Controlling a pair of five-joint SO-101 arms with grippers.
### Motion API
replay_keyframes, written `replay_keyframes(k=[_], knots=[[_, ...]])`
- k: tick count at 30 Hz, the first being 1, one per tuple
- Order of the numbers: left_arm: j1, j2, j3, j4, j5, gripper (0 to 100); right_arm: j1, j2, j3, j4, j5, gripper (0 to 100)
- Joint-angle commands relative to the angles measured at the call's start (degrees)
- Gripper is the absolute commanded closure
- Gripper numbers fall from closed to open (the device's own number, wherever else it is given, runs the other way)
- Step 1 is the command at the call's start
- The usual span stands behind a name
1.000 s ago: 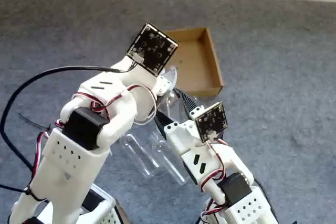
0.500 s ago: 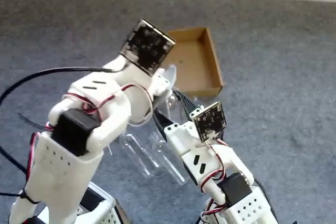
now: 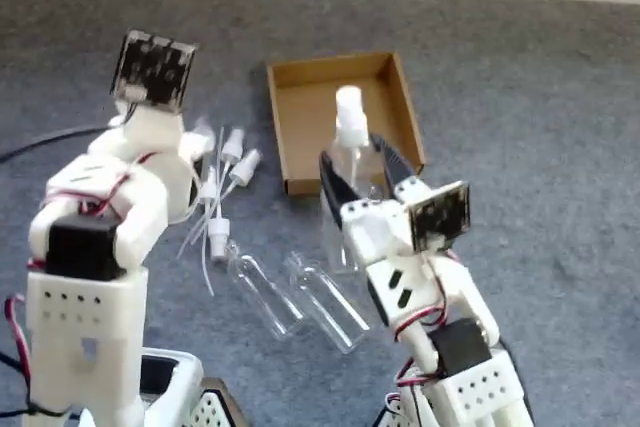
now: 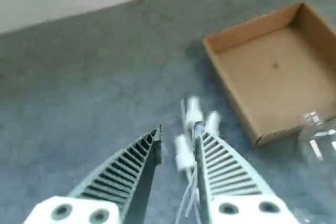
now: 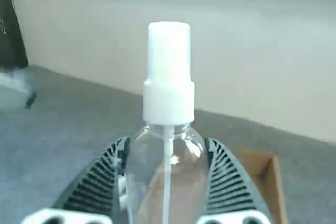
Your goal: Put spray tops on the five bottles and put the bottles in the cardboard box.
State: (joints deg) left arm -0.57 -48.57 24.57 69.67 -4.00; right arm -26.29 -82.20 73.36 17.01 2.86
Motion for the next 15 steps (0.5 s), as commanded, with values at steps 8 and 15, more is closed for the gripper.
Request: replay_keyframes(k=[8,15], knots=[[2.51,-11.47,31.6,-21.45,-0.09,85,-2.95,48.57,-43.65,-2.07,3.96,99.4],[3.74,-12.26,33.8,-24.79,5.54,78,-7.87,65.45,-54.99,-2.07,-0.62,99.4]])
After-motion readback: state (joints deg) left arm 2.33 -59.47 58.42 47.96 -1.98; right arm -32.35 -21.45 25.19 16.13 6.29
